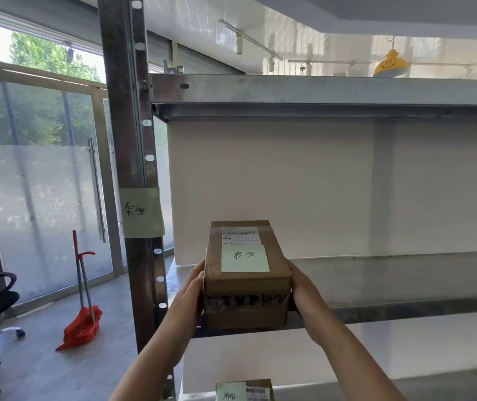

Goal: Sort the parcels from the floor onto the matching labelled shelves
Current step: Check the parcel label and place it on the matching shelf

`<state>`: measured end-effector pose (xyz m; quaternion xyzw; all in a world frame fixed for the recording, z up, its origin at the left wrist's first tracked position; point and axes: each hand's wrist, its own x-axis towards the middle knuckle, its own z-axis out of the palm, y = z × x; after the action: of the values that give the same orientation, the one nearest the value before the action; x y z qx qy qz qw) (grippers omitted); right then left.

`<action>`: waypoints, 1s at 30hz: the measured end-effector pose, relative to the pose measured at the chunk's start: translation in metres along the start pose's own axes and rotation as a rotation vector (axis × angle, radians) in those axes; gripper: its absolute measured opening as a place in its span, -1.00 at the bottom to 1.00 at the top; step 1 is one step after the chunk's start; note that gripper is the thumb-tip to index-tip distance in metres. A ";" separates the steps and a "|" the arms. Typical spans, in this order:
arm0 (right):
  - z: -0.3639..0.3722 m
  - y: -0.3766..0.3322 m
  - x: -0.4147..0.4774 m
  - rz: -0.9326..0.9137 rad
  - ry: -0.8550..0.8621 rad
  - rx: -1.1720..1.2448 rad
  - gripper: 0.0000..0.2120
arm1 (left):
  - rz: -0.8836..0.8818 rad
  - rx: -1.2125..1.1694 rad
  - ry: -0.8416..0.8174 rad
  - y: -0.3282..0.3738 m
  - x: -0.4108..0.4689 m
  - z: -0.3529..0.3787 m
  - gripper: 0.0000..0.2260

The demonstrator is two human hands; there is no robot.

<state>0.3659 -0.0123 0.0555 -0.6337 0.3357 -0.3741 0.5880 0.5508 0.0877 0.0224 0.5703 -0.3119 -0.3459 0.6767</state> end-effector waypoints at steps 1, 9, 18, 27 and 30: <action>-0.001 0.001 0.001 0.011 -0.005 -0.016 -0.67 | 0.000 0.000 0.008 0.000 0.001 0.000 -0.78; -0.002 0.001 0.017 0.030 -0.012 -0.080 -0.63 | 0.022 0.083 -0.013 -0.001 0.002 0.001 -0.70; 0.002 0.011 0.031 0.058 -0.019 -0.041 -0.70 | 0.020 0.110 0.022 0.004 -0.002 0.006 -0.67; -0.006 0.019 0.035 0.050 -0.027 -0.035 -0.60 | 0.250 0.162 0.182 0.008 -0.009 0.016 -0.63; -0.011 0.018 0.034 0.019 -0.038 -0.034 -0.46 | 0.280 0.157 0.189 0.018 -0.015 0.027 -0.57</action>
<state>0.3738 -0.0485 0.0403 -0.6475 0.3366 -0.3505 0.5870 0.5221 0.0872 0.0437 0.6024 -0.3492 -0.1676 0.6979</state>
